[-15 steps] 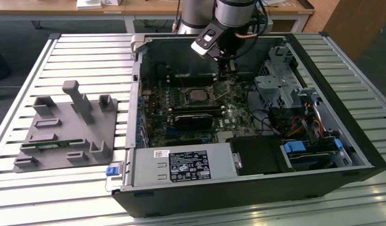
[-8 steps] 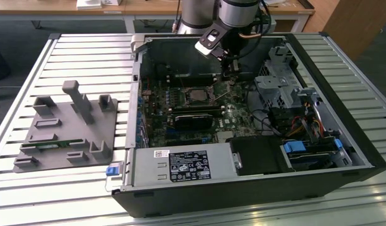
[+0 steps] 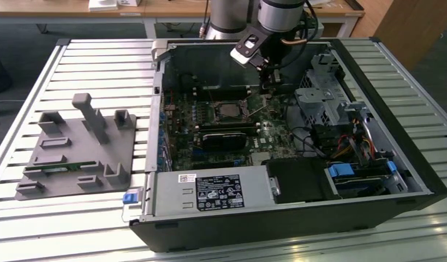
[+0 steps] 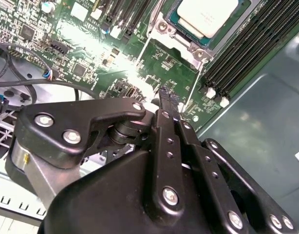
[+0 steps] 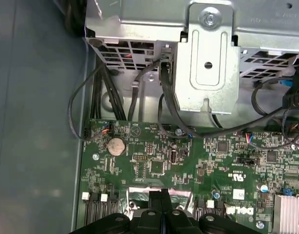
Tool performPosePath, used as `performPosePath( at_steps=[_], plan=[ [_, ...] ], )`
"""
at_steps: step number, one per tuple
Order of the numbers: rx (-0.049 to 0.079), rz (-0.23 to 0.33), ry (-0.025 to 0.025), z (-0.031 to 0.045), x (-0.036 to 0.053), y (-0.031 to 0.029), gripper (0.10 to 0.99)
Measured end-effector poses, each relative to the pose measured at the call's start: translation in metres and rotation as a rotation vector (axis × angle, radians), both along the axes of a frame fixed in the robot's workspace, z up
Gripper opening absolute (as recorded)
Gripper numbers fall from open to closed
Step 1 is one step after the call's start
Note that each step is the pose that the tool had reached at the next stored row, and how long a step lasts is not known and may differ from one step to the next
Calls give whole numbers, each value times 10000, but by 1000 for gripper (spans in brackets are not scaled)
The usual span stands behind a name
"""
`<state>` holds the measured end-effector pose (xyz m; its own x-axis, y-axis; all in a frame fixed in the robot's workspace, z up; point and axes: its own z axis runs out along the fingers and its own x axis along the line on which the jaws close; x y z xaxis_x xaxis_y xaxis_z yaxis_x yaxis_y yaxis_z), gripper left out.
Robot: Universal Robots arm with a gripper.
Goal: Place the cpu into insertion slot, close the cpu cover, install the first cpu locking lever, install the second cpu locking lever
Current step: 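Close the cpu cover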
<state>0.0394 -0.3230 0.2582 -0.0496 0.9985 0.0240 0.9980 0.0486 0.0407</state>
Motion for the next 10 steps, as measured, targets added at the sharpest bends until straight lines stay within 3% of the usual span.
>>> performPosePath(
  at_steps=[10],
  plan=[
    [-22,-5,12,-18,101,7,106]
  ],
)
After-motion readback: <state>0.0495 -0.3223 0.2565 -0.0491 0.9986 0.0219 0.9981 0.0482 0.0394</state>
